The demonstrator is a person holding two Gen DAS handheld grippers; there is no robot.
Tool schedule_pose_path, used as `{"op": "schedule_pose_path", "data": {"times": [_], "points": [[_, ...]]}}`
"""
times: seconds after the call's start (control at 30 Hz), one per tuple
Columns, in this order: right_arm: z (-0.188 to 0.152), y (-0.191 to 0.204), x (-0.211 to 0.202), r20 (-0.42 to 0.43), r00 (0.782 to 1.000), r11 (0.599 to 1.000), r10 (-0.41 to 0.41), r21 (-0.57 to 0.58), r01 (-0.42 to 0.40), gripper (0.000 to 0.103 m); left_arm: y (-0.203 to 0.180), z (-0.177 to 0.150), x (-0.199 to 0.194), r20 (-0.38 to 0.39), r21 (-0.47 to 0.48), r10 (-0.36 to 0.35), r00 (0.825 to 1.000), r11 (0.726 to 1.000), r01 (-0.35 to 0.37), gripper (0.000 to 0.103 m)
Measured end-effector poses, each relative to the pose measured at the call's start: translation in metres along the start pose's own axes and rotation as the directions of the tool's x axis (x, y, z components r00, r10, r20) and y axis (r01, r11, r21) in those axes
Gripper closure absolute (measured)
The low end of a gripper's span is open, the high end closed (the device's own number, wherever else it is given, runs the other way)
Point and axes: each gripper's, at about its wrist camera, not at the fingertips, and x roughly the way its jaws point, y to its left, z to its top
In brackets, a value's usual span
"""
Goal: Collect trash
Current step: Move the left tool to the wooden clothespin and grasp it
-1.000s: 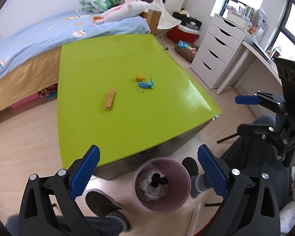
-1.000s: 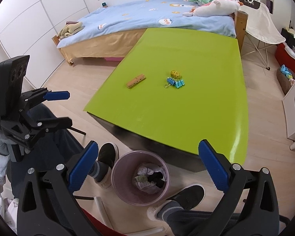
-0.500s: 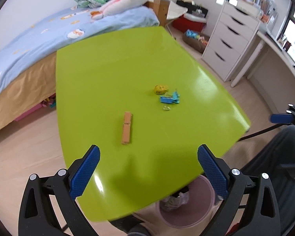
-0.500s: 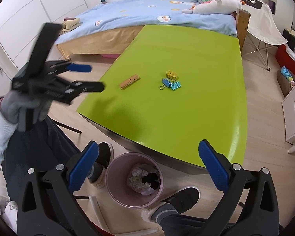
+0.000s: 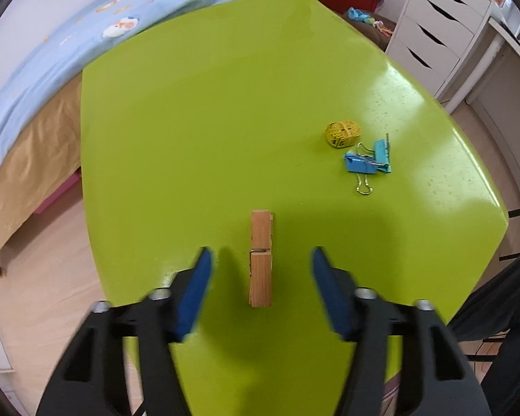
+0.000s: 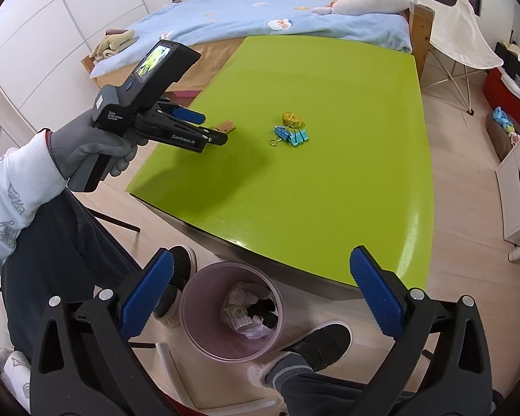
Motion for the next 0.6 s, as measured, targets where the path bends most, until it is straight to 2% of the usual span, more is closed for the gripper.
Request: {"op": "schedule_pose_path", "data": {"times": [0.03, 0.1, 0.27, 0.43, 0.6], "points": [[0.0, -0.001, 0.0, 0.0, 1.0, 1.0, -0.001, 0.001, 0.001, 0.003, 0.0, 0.0, 0.001, -0.002, -0.003, 0.0, 1.0, 1.0, 0.0, 0.058], [0.001, -0.001, 0.001, 0.0, 1.0, 1.0, -0.002, 0.001, 0.002, 0.003, -0.001, 0.0, 0.004, -0.007, -0.005, 0.002, 1.0, 1.0, -0.002, 0.073], [0.004, 0.0, 0.003, 0.0, 1.0, 1.0, -0.005, -0.007, 0.005, 0.003, -0.001, 0.0, 0.006, -0.004, 0.0, 0.004, 1.0, 1.0, -0.004, 0.09], [0.013, -0.002, 0.011, -0.001, 1.0, 1.0, -0.009, -0.022, 0.009, 0.003, -0.001, 0.0, 0.004, 0.008, -0.002, -0.001, 1.0, 1.0, 0.001, 0.09], [0.036, -0.009, 0.026, -0.009, 1.0, 0.998, 0.004, -0.06, -0.005, 0.003, -0.004, -0.002, -0.016, 0.054, -0.011, -0.024, 0.998, 1.0, 0.024, 0.09]]}}
